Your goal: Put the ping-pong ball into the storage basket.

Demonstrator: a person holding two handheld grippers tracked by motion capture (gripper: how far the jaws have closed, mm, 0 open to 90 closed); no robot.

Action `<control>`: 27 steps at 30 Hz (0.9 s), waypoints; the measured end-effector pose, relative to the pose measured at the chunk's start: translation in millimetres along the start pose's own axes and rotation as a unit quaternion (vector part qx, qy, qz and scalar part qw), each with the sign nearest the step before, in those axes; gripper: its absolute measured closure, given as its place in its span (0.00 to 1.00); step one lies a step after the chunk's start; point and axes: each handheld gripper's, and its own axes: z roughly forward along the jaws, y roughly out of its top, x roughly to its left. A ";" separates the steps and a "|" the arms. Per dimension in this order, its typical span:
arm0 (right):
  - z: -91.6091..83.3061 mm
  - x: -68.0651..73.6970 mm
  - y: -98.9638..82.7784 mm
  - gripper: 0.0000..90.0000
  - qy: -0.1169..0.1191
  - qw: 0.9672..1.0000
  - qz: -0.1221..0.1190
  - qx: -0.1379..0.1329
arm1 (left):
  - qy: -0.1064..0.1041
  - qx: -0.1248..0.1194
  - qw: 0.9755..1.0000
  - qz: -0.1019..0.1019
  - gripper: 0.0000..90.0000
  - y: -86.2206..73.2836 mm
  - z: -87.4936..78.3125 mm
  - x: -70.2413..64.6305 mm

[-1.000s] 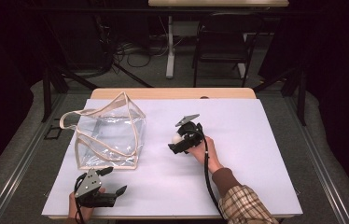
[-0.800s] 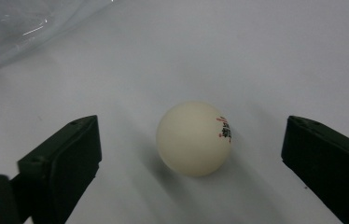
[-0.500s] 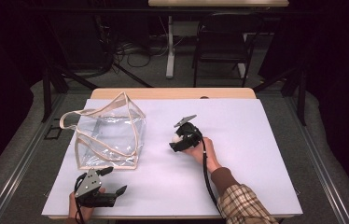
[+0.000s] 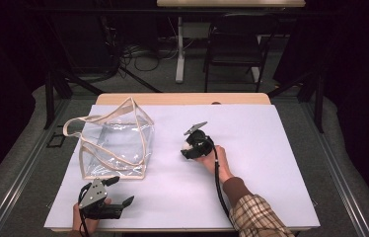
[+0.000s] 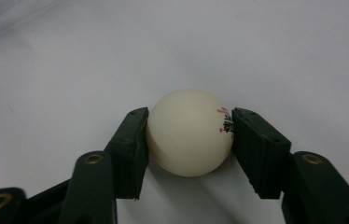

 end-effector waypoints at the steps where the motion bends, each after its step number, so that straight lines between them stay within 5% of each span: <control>1: 0.0 0.0 0.0 0.54 0.000 1.000 0.000 0.000 | 0.000 0.000 1.000 0.001 0.18 0.0 -0.1 0.0; 27: -27.5 4.2 6.5 0.56 -0.014 0.999 -0.029 -0.008 | -0.003 0.000 1.000 0.002 0.18 0.3 -0.6 -0.3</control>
